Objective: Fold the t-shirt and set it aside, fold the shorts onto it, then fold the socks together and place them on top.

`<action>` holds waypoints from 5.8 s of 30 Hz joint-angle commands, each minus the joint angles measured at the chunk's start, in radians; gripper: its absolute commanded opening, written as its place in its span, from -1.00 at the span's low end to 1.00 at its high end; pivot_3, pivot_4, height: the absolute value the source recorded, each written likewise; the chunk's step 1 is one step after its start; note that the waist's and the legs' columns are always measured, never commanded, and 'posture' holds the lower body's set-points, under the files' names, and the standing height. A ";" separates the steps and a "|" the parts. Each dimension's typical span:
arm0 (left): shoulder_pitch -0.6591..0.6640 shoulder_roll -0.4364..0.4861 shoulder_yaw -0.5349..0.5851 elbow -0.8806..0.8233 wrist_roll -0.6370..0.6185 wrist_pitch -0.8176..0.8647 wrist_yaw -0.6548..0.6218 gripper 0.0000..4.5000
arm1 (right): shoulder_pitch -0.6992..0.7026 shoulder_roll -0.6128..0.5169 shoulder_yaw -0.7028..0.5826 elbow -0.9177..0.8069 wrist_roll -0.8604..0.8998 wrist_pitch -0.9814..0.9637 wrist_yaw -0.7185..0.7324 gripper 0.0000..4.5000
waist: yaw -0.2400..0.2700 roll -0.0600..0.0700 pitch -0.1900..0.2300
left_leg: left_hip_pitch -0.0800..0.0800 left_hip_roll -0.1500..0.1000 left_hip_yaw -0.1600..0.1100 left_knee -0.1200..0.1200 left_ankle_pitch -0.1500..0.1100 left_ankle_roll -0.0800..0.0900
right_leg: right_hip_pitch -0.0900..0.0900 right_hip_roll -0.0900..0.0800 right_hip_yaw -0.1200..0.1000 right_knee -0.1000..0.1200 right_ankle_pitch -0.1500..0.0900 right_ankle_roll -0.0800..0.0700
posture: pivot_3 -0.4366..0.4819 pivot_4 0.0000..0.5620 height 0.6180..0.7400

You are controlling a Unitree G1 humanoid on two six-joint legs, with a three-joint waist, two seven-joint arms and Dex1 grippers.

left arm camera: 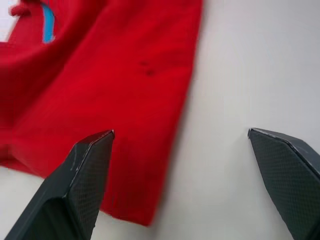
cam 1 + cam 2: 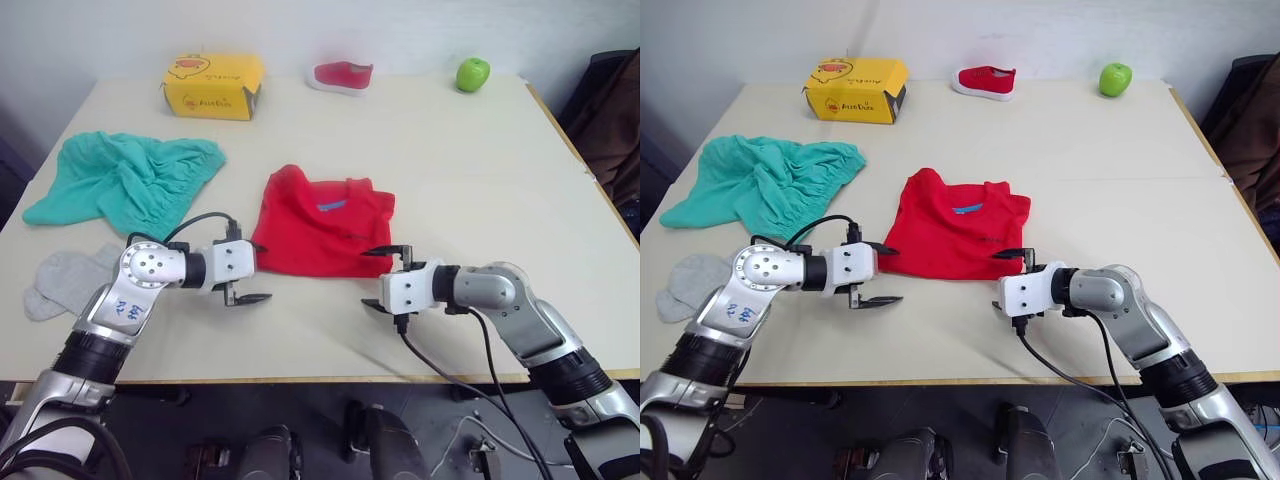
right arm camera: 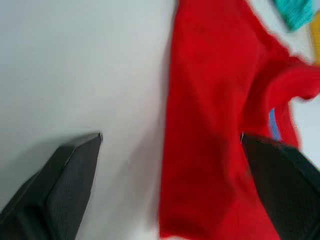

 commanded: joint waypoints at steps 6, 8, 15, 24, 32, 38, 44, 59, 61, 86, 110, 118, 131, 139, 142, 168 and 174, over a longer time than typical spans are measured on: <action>-0.063 -0.081 -0.038 0.255 0.129 -0.158 0.113 0.05 | -0.042 0.013 -0.002 0.194 -0.164 -0.134 -0.202 -0.19 | 0.002 0.000 -0.001 | 0.010 0.000 0.000 -0.001 0.001 0.002 | 0.010 -0.002 0.000 0.000 0.000 0.000 | -0.05 -0.47 1.00; -0.074 -0.095 -0.040 0.281 0.123 -0.160 0.103 -0.22 | -0.036 0.027 -0.009 0.203 -0.164 -0.130 -0.222 -0.50 | 0.000 0.000 -0.001 | 0.015 0.000 0.000 -0.003 0.000 0.002 | 0.015 -0.002 0.000 -0.001 0.000 0.000 | -0.05 -0.47 1.00; -0.092 -0.103 -0.030 0.303 0.085 -0.163 0.033 -0.98 | -0.041 0.052 -0.044 0.166 -0.076 -0.069 -0.170 -1.00 | -0.002 0.000 0.000 | 0.015 0.001 0.000 -0.003 0.000 0.002 | 0.014 -0.001 -0.001 -0.001 0.000 0.000 | -0.05 -0.47 1.00; 0.118 0.040 0.041 -0.061 -0.171 -0.024 -0.283 -0.98 | 0.162 -0.102 -0.124 -0.230 0.259 0.108 0.130 -1.00 | -0.003 0.000 0.000 | 0.014 0.002 -0.002 -0.014 0.000 0.002 | 0.012 -0.001 -0.005 -0.008 -0.001 -0.001 | -0.05 -0.47 1.00; 0.323 0.071 0.089 -0.240 -0.232 0.021 -0.259 -0.98 | 0.399 -0.132 -0.147 -0.423 0.315 0.206 0.126 -1.00 | 0.002 0.001 0.000 | 0.016 0.002 -0.004 -0.014 -0.001 0.003 | 0.017 -0.002 -0.006 -0.015 -0.001 0.000 | -0.05 -0.47 1.00; 0.379 0.052 0.095 -0.321 -0.256 0.131 -0.229 -0.77 | 0.413 -0.113 -0.165 -0.430 0.347 0.287 0.124 -0.55 | 0.003 0.001 0.000 | 0.016 0.002 -0.004 -0.014 -0.001 0.003 | 0.017 -0.001 -0.006 -0.014 -0.001 0.000 | -0.05 -0.47 1.00; 0.484 0.202 0.198 -0.459 -0.468 0.421 -0.343 0.04 | 0.444 -0.195 -0.333 -0.595 0.715 0.615 0.215 0.40 | -0.001 0.001 0.000 | 0.015 0.002 -0.006 -0.016 -0.001 0.003 | 0.017 -0.001 -0.007 -0.014 -0.001 -0.001 | -0.05 -0.47 1.00; 0.000 -0.055 -0.026 -0.224 -0.469 0.665 -0.246 -0.82 | 0.009 -0.047 -0.112 -0.205 0.734 0.805 0.227 -0.66 | 0.024 0.001 0.001 | 0.011 -0.002 -0.005 -0.015 -0.001 0.004 | 0.017 0.000 -0.009 -0.015 0.000 0.001 | -0.05 -0.47 1.00; -0.019 -0.090 -0.091 -0.177 -0.400 0.630 -0.247 -1.00 | -0.039 -0.003 -0.055 -0.105 0.669 0.754 0.251 -0.98 | 0.017 0.001 0.001 | 0.011 -0.001 -0.004 -0.014 -0.001 0.004 | 0.016 0.002 -0.008 -0.016 0.000 0.002 | -0.05 -0.47 1.00; 0.007 -0.025 0.112 -0.223 -0.496 0.790 -0.236 -1.00 | -0.121 0.076 -0.182 -0.139 0.679 0.809 0.240 -0.99 | -0.009 0.003 0.000 | 0.012 0.003 -0.004 -0.014 0.002 -0.001 | 0.011 0.001 -0.002 -0.008 -0.001 -0.002 | -0.05 -0.47 1.00; -0.254 0.078 0.190 0.355 -0.314 0.429 -0.395 -1.00 | 0.249 -0.132 -0.504 -0.447 0.975 1.231 0.132 -0.99 | 0.010 -0.005 0.001 | 0.012 0.001 -0.006 -0.014 0.002 0.000 | 0.014 0.002 -0.005 -0.012 0.000 0.000 | -0.05 -0.47 1.00; -0.056 0.130 0.275 -0.237 -0.571 0.724 -0.426 -0.33 | 0.117 -0.158 -0.601 -0.141 1.157 1.668 0.064 0.04 | 0.023 -0.005 0.001 | 0.009 0.001 -0.012 -0.013 0.002 0.000 | 0.016 0.000 -0.007 -0.014 0.000 0.000 | -0.05 -0.47 1.00; -0.018 0.077 0.272 -0.440 -0.655 0.763 -0.358 0.99 | -0.136 0.178 -0.422 0.192 1.077 1.757 -0.062 1.00 | -0.011 -0.004 0.001 | 0.012 0.002 -0.010 -0.014 0.003 -0.003 | 0.016 0.002 -0.005 -0.011 -0.001 -0.001 | -0.05 -0.47 1.00; -0.010 0.074 0.267 -0.469 -0.657 0.742 -0.323 1.00 | -0.167 0.277 -0.342 0.233 1.002 1.681 -0.088 0.57 | -0.029 -0.004 0.001 | 0.013 0.003 -0.010 -0.015 0.004 -0.004 | 0.016 0.005 -0.002 -0.011 -0.001 -0.001 | -0.05 -0.47 1.00; -0.017 0.071 0.269 -0.465 -0.661 0.740 -0.312 1.00 | -0.173 0.274 -0.337 0.242 0.985 1.664 -0.086 0.12 | -0.027 -0.004 0.001 | 0.013 0.003 -0.009 -0.016 0.004 -0.005 | 0.016 0.007 -0.001 -0.011 -0.001 -0.002 | -0.05 -0.47 1.00; -0.077 -0.030 0.195 -0.354 -0.601 0.614 -0.297 1.00 | -0.105 -0.512 -0.320 0.640 0.625 1.076 0.237 -0.99 | 0.020 -0.004 0.002 | 0.010 0.004 -0.007 -0.016 0.004 -0.005 | 0.013 0.010 0.003 -0.015 0.000 0.000 | -0.05 -0.47 1.00; -0.086 -0.049 0.193 -0.345 -0.597 0.603 -0.289 1.00 | -0.221 -0.472 -0.288 0.971 0.444 0.799 0.171 -0.99 | -0.001 -0.001 0.003 | 0.011 0.005 -0.003 -0.017 0.004 -0.006 | 0.013 0.011 0.007 -0.013 0.000 -0.001 | -0.05 -0.47 1.00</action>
